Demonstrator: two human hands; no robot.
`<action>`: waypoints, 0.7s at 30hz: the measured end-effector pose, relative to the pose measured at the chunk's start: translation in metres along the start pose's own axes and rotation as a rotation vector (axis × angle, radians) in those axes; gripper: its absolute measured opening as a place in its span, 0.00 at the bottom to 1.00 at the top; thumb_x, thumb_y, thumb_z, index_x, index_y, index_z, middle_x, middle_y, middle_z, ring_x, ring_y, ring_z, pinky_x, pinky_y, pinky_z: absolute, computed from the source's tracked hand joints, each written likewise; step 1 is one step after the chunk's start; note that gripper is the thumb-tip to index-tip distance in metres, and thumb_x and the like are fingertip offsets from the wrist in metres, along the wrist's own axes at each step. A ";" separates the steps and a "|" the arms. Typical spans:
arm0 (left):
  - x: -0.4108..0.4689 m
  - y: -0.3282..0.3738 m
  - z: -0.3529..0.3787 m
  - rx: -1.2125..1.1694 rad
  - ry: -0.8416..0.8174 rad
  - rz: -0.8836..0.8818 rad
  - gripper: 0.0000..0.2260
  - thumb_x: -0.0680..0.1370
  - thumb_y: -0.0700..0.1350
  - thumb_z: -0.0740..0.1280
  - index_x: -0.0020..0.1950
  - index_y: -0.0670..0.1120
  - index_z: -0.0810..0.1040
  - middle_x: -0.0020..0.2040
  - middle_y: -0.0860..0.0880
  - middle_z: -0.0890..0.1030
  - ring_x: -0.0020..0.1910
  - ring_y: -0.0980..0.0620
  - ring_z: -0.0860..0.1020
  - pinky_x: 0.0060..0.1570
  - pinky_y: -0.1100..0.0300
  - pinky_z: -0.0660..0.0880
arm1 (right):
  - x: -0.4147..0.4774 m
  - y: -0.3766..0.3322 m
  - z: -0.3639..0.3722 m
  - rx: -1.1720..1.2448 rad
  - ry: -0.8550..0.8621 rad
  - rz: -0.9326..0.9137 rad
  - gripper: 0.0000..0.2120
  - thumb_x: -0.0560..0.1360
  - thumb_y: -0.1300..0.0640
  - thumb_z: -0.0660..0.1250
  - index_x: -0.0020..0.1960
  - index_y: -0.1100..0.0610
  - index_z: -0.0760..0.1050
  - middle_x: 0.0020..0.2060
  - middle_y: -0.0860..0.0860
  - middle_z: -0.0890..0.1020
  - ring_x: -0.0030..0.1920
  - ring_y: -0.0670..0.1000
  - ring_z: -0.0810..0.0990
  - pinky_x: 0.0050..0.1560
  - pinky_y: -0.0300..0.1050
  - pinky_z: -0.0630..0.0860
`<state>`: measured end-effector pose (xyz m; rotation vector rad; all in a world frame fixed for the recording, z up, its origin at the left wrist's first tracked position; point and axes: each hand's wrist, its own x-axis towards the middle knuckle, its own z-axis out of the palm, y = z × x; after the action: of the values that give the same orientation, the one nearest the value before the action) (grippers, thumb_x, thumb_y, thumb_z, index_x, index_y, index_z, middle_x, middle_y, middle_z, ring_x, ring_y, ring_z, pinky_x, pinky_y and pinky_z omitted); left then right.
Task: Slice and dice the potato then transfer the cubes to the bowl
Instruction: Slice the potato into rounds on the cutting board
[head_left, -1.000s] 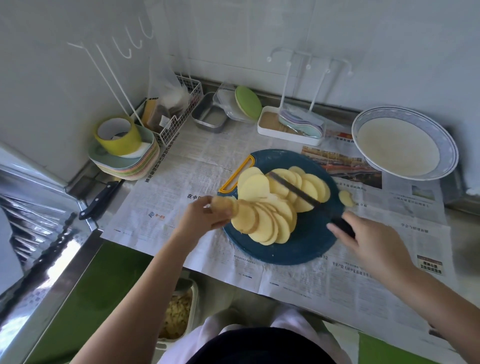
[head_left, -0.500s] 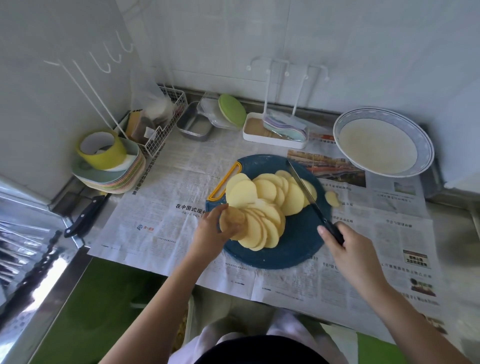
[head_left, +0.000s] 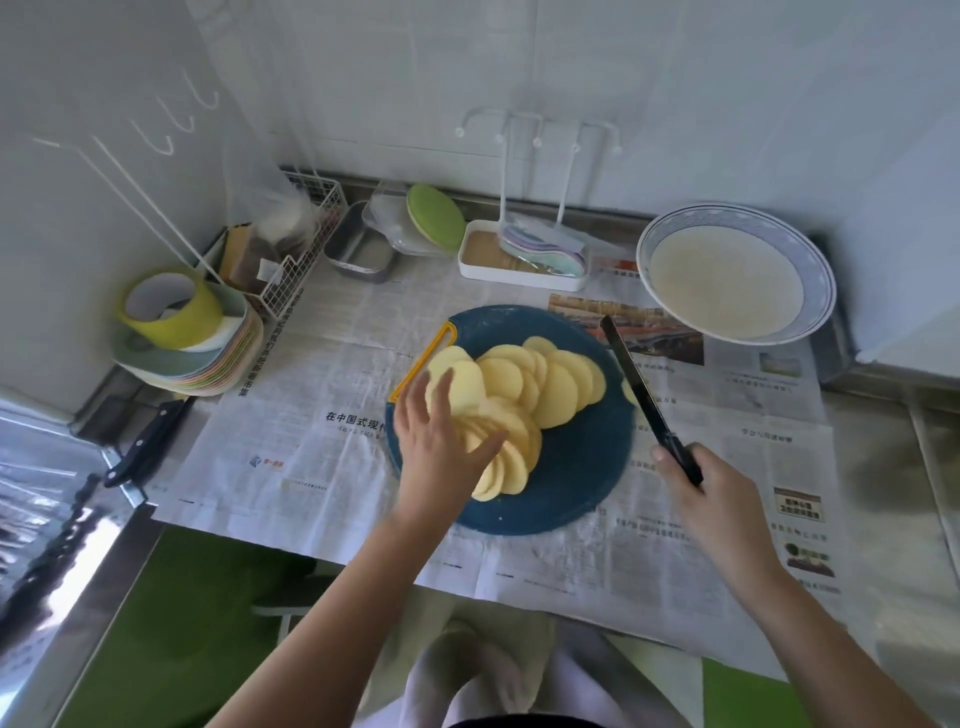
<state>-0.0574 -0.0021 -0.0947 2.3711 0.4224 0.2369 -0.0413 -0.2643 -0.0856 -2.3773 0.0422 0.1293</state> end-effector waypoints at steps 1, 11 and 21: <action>0.007 0.013 0.003 -0.005 0.018 0.101 0.31 0.71 0.50 0.75 0.71 0.45 0.69 0.71 0.43 0.66 0.71 0.45 0.60 0.69 0.47 0.62 | 0.005 0.003 -0.006 0.000 0.006 0.023 0.19 0.78 0.47 0.63 0.35 0.60 0.69 0.24 0.51 0.70 0.24 0.49 0.68 0.24 0.38 0.64; 0.080 0.120 0.111 0.534 -0.633 0.517 0.22 0.77 0.50 0.67 0.71 0.49 0.70 0.68 0.47 0.72 0.68 0.44 0.65 0.67 0.52 0.59 | 0.053 0.035 -0.058 -0.008 -0.062 0.089 0.19 0.79 0.47 0.62 0.38 0.62 0.71 0.24 0.51 0.70 0.23 0.48 0.68 0.23 0.36 0.64; 0.116 0.130 0.128 0.358 -0.363 0.303 0.11 0.82 0.48 0.59 0.50 0.44 0.80 0.46 0.46 0.81 0.47 0.46 0.78 0.60 0.52 0.67 | 0.079 0.059 -0.063 0.054 -0.176 0.019 0.18 0.79 0.45 0.61 0.38 0.58 0.70 0.25 0.47 0.68 0.21 0.43 0.64 0.23 0.36 0.62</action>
<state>0.1173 -0.1297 -0.0945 2.7508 -0.0781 -0.1478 0.0387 -0.3501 -0.0893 -2.3029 -0.0157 0.3419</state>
